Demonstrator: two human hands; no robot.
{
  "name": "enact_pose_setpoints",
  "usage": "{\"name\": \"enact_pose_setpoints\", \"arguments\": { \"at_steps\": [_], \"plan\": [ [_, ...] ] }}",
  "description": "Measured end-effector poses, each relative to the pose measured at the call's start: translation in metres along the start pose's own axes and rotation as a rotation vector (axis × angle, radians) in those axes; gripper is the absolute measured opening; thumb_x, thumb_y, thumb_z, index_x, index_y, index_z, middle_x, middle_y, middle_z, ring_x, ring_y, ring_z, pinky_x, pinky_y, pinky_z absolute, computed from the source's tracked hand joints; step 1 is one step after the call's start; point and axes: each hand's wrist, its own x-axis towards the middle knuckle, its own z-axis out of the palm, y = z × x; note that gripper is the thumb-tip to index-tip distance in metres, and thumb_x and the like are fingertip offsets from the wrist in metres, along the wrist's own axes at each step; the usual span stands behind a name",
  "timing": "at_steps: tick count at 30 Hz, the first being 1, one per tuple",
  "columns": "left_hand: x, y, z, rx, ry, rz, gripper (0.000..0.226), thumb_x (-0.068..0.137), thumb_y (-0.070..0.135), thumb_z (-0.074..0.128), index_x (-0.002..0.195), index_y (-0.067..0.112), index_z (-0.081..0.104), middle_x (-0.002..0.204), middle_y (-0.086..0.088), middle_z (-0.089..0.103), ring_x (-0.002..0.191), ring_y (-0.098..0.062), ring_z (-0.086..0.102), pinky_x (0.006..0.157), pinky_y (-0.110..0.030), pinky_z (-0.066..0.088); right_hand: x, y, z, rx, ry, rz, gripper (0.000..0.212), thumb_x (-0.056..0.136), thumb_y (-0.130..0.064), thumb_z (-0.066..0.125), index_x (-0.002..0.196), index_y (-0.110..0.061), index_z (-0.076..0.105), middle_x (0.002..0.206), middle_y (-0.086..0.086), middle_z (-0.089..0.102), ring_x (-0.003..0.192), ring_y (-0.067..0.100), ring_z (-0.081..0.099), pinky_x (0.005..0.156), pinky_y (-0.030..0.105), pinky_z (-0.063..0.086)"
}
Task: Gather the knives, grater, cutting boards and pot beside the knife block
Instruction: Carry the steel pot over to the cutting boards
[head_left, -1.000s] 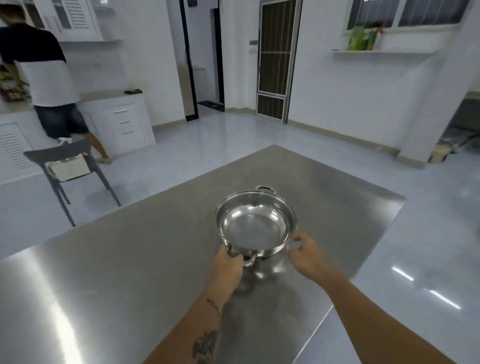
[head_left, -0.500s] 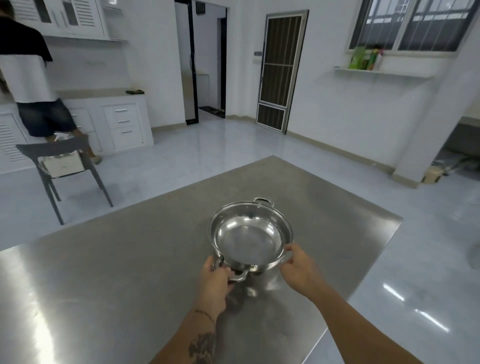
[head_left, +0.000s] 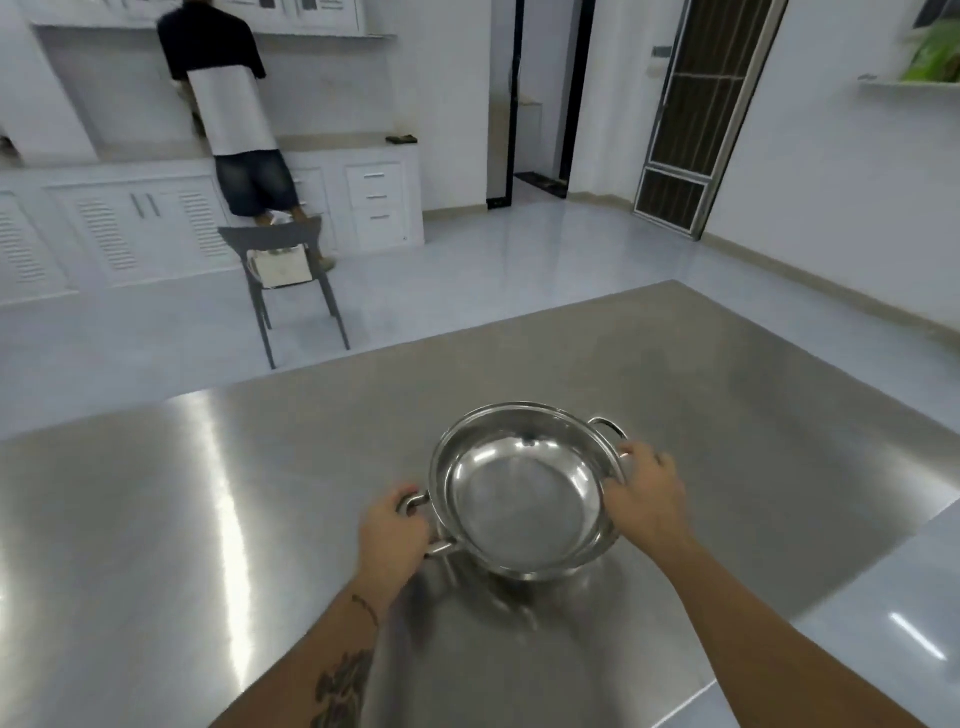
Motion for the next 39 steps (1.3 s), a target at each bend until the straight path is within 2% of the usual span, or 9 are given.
{"name": "enact_pose_setpoints", "arguments": {
  "at_steps": [4, 10, 12, 17, 21, 27, 29, 33, 39],
  "plan": [
    [0.011, -0.027, -0.053, 0.021, 0.061, 0.001, 0.047, 0.078, -0.004, 0.049, 0.114, 0.018, 0.067, 0.109, -0.003, 0.07, 0.097, -0.03, 0.067, 0.092, -0.049, 0.054, -0.008, -0.014, 0.024, -0.045, -0.072, -0.021, 0.054, 0.084, -0.018, 0.061, 0.138, -0.026, 0.052, 0.134, 0.013, 0.049, 0.128, 0.034, 0.043, 0.109, 0.042, 0.034],
    [0.011, -0.071, -0.124, -0.035, 0.204, 0.011, 0.041, 0.086, 0.002, 0.052, 0.111, 0.03, 0.067, 0.113, 0.004, 0.066, 0.097, -0.026, 0.067, 0.092, -0.047, 0.054, -0.023, -0.033, 0.065, 0.066, -0.26, -0.113, 0.055, 0.084, -0.014, 0.066, 0.137, -0.019, 0.053, 0.136, 0.01, 0.052, 0.105, 0.017, 0.05, 0.101, 0.025, 0.035],
    [0.006, -0.085, -0.14, -0.073, 0.239, 0.016, 0.041, 0.088, 0.002, 0.052, 0.114, 0.03, 0.066, 0.113, 0.008, 0.064, 0.099, -0.027, 0.068, 0.09, -0.047, 0.055, -0.028, -0.037, 0.084, 0.087, -0.274, -0.122, 0.052, 0.078, -0.019, 0.066, 0.13, -0.023, 0.059, 0.129, 0.006, 0.06, 0.117, 0.023, 0.054, 0.105, 0.035, 0.042],
    [-0.004, -0.114, -0.18, -0.177, 0.309, -0.078, 0.053, 0.082, -0.002, 0.045, 0.108, 0.038, 0.067, 0.112, 0.002, 0.067, 0.095, -0.028, 0.068, 0.087, -0.051, 0.057, -0.056, -0.061, 0.122, 0.163, -0.305, -0.038, 0.05, 0.071, -0.036, 0.061, 0.12, -0.031, 0.056, 0.109, 0.0, 0.068, 0.097, 0.023, 0.064, 0.091, 0.043, 0.053],
    [-0.006, -0.139, -0.232, -0.217, 0.349, -0.141, 0.062, 0.074, -0.006, 0.042, 0.094, 0.047, 0.068, 0.107, 0.013, 0.068, 0.1, -0.027, 0.067, 0.088, -0.055, 0.055, -0.077, -0.081, 0.151, 0.155, -0.361, 0.013, 0.048, 0.07, -0.053, 0.059, 0.116, -0.039, 0.055, 0.11, -0.001, 0.067, 0.101, 0.028, 0.067, 0.09, 0.052, 0.056],
    [0.01, -0.152, -0.332, -0.36, 0.363, -0.103, 0.055, 0.08, -0.003, 0.042, 0.098, 0.041, 0.069, 0.108, 0.006, 0.068, 0.094, -0.028, 0.065, 0.073, -0.052, 0.06, -0.147, -0.16, 0.191, 0.208, -0.304, -0.009, 0.016, 0.07, -0.042, 0.067, 0.083, -0.034, 0.061, 0.081, 0.0, 0.07, 0.076, 0.026, 0.07, 0.075, 0.052, 0.061],
    [0.017, -0.15, -0.372, -0.406, 0.376, -0.07, 0.052, 0.083, -0.007, 0.04, 0.104, 0.032, 0.069, 0.108, 0.004, 0.066, 0.089, -0.026, 0.063, 0.059, -0.046, 0.061, -0.175, -0.196, 0.209, 0.207, -0.279, -0.049, 0.019, 0.073, -0.04, 0.066, 0.09, -0.033, 0.06, 0.087, -0.002, 0.069, 0.082, 0.025, 0.069, 0.08, 0.05, 0.059],
    [0.043, -0.152, -0.464, -0.405, 0.395, -0.004, 0.054, 0.079, -0.01, 0.039, 0.108, 0.028, 0.064, 0.113, 0.001, 0.063, 0.09, -0.026, 0.064, 0.05, -0.04, 0.059, -0.228, -0.277, 0.252, 0.232, -0.212, -0.202, 0.043, 0.088, -0.02, 0.066, 0.129, -0.018, 0.057, 0.113, -0.005, 0.059, 0.102, 0.017, 0.056, 0.096, 0.036, 0.045],
    [0.087, -0.151, -0.594, -0.344, 0.464, 0.001, 0.055, 0.076, -0.008, 0.039, 0.114, 0.022, 0.065, 0.106, -0.002, 0.064, 0.086, -0.018, 0.064, 0.045, -0.034, 0.057, -0.269, -0.374, 0.332, 0.304, -0.256, -0.242, 0.048, 0.087, -0.022, 0.068, 0.133, -0.018, 0.056, 0.117, 0.0, 0.063, 0.103, 0.024, 0.063, 0.093, 0.053, 0.054]
  ]
}}
